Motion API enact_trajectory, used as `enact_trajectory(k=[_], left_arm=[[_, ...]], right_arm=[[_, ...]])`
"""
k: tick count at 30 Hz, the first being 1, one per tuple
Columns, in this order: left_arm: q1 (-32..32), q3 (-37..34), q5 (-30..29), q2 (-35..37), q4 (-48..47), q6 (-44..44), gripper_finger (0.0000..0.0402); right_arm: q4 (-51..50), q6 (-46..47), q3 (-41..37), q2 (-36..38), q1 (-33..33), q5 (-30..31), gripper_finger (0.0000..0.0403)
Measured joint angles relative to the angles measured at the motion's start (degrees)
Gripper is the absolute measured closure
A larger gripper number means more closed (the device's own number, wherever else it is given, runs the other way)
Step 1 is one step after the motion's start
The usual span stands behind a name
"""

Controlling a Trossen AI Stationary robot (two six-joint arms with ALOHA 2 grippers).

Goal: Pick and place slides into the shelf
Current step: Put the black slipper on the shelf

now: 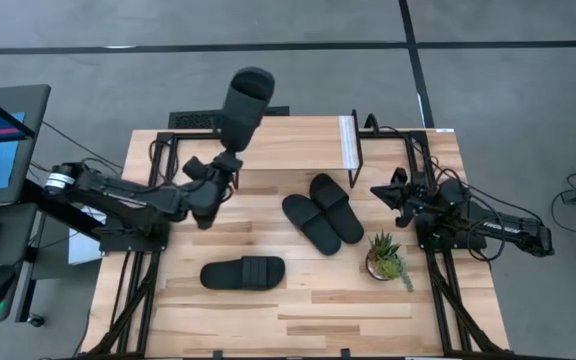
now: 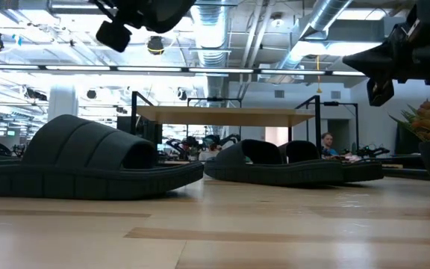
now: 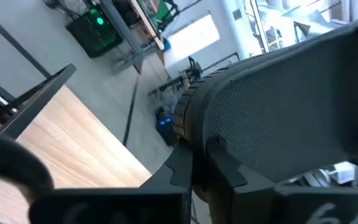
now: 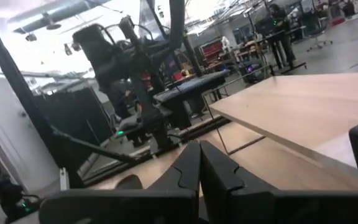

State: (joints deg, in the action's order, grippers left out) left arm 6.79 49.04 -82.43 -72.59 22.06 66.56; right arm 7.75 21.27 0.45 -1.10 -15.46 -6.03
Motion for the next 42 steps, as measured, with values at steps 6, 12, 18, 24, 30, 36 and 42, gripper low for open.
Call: enact_trajectory(k=[6,12,18,24,30,36,42], left_arm=[[0.02,4.28,-1.34,-5.13,0.23,0.46,0.0399],[4.43,7.08,-7.47,-9.18,0.27,2.78,0.0399],[7.65,7.69,-7.57,-12.62,1.65,5.66,0.0399],[6.75,7.65,-7.55,-13.68,3.64,6.40,0.0399],[3.78,7.65,-6.34,-8.84,4.94,-3.99,0.0399],[0.39,9.45,-1.77,-1.48,4.31,-23.80,0.0399],[-3.68,14.98,-0.26,2.44,4.38,-43.62,0.0399]], right_arm=[[-5.39,-0.87,0.00,-0.02,0.00,-0.17,0.0403],[-9.59,-4.59,1.47,-0.02,-0.04,-2.92,0.0403],[-18.44,-9.51,5.35,-0.01,-0.04,-6.35,0.0403],[-19.91,-10.19,6.05,0.00,0.00,-7.47,0.0403],[-20.39,-9.74,6.05,0.00,0.00,-7.45,0.0403],[-20.84,-7.26,6.05,0.00,-0.02,-7.16,0.0403],[-20.94,-3.75,6.05,0.00,-0.02,-7.00,0.0403]])
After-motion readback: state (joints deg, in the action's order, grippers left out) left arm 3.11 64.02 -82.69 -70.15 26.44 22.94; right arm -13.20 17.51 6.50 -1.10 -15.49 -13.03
